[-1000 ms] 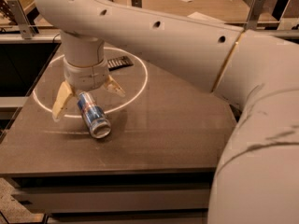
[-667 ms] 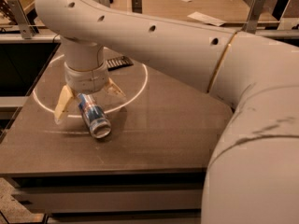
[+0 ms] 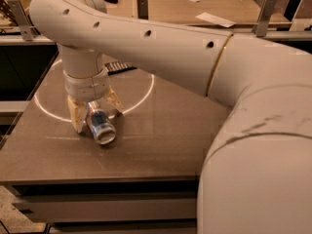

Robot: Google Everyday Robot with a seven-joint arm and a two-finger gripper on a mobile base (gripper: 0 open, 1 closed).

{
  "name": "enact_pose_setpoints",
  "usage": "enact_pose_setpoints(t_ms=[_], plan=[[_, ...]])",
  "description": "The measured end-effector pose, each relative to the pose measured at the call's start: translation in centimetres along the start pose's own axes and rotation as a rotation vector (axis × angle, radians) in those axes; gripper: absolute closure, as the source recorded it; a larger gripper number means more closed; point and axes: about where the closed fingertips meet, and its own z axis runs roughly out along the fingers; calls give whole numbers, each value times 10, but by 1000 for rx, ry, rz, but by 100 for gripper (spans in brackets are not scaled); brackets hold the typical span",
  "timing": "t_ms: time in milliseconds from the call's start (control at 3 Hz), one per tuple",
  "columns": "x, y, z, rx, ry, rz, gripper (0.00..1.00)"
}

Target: Place redbull can upright

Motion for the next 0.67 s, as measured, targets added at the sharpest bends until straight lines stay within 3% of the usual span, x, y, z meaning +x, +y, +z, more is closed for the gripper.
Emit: enact_pose_setpoints(t_ms=[667], plan=[[-1,0,-7,19,5,-10,88]])
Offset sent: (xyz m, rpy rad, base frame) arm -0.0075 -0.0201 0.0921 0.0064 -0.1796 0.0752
